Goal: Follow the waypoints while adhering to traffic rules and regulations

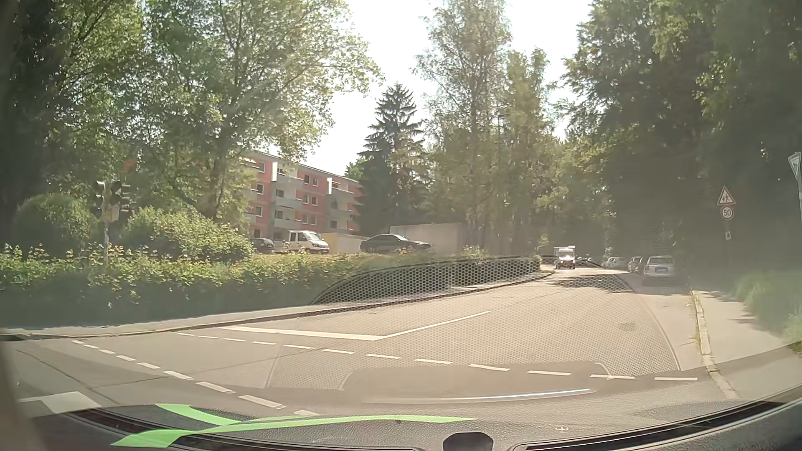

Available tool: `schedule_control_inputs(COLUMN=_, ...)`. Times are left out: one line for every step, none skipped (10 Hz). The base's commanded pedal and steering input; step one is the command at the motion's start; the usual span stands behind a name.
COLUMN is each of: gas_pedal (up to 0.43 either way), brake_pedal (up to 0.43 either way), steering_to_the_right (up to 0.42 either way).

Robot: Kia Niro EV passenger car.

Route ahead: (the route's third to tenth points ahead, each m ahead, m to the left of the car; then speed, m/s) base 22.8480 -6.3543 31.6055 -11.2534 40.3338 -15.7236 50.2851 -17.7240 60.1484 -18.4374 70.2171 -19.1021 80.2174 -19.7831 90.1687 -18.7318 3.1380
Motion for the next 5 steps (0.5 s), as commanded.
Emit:
schedule_control_inputs(gas_pedal=0.22, brake_pedal=0.0, steering_to_the_right=0.179)
schedule_control_inputs(gas_pedal=0.22, brake_pedal=0.0, steering_to_the_right=0.18)
schedule_control_inputs(gas_pedal=0.22, brake_pedal=0.0, steering_to_the_right=0.18)
schedule_control_inputs(gas_pedal=0.22, brake_pedal=0.0, steering_to_the_right=0.18)
schedule_control_inputs(gas_pedal=0.22, brake_pedal=0.0, steering_to_the_right=0.18)
